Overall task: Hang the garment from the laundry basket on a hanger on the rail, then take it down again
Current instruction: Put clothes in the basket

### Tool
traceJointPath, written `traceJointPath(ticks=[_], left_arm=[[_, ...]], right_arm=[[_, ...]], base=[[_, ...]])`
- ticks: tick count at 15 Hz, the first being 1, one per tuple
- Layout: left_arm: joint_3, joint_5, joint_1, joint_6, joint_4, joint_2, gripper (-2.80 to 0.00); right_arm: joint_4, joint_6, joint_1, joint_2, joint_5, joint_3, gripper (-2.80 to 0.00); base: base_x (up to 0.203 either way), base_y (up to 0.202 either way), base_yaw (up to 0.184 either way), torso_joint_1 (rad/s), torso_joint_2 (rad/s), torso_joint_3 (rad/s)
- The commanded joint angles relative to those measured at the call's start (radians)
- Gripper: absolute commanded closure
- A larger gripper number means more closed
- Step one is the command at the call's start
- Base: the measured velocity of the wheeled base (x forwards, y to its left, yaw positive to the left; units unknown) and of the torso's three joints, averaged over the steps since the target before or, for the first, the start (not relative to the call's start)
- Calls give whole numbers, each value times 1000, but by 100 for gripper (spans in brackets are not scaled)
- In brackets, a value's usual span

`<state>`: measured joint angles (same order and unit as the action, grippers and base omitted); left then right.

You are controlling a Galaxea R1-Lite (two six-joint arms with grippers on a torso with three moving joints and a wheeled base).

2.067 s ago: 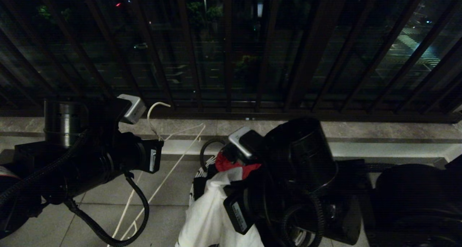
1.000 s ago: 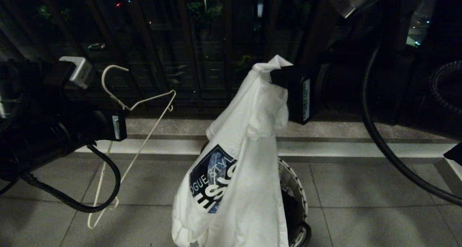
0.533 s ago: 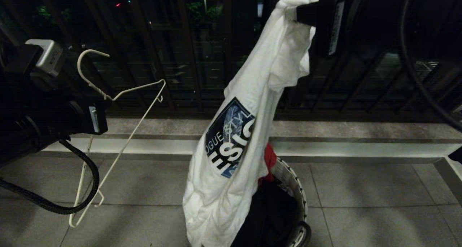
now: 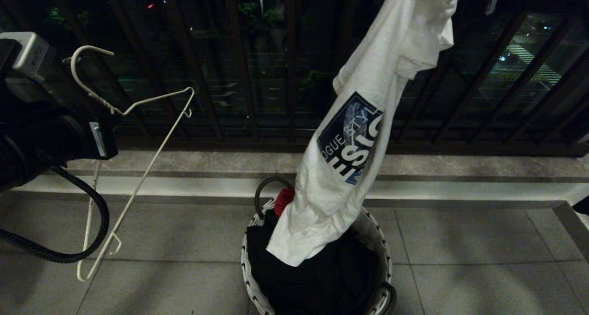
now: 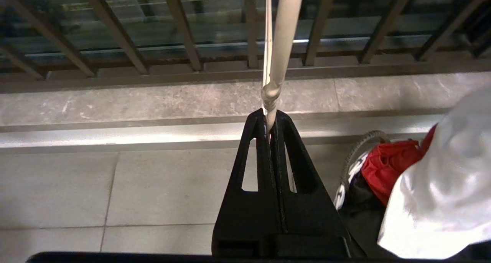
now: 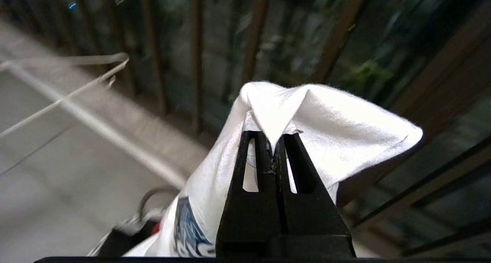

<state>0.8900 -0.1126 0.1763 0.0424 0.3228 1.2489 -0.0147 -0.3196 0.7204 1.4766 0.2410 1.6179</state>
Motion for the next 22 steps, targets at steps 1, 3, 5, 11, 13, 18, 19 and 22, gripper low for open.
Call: traceJointPath(ticks=[1,3,5,11,13,18,19,22], left_arm=[[1,-1,-3,1,2,-2,0],[1,-1,-3,1,1,3,0],[1,-1,-4,1,1,4,0],[0,-1,-4,1,-1,15,0],[0,-1,-4,1,1,36,0],[0,-1,-4,1,1,49,0],[0,-1,-4,1,1,49,0],[1,-1,-4,1,2,46,0]], right_arm=[[0,38,-2,-5,-12,-68,0],[-2,74,-3,-2,-32,-109,0],[-2,77,-3,-3,-43,-134,0],[-159,133,-6,62,-94,-433,0],[-260,134,-2,95,-131,-494,0],[-250,129,126,85,-143,-379,0],[-238,129,163,80,-143,-365,0],[-172,129,274,51,-137,-320,0]], base=[[0,0,0,0,0,0],[0,0,0,0,0,0],[0,0,0,0,0,0],[0,0,0,0,0,0],[0,0,0,0,0,0],[0,0,0,0,0,0],[0,0,0,0,0,0],[0,0,0,0,0,0]])
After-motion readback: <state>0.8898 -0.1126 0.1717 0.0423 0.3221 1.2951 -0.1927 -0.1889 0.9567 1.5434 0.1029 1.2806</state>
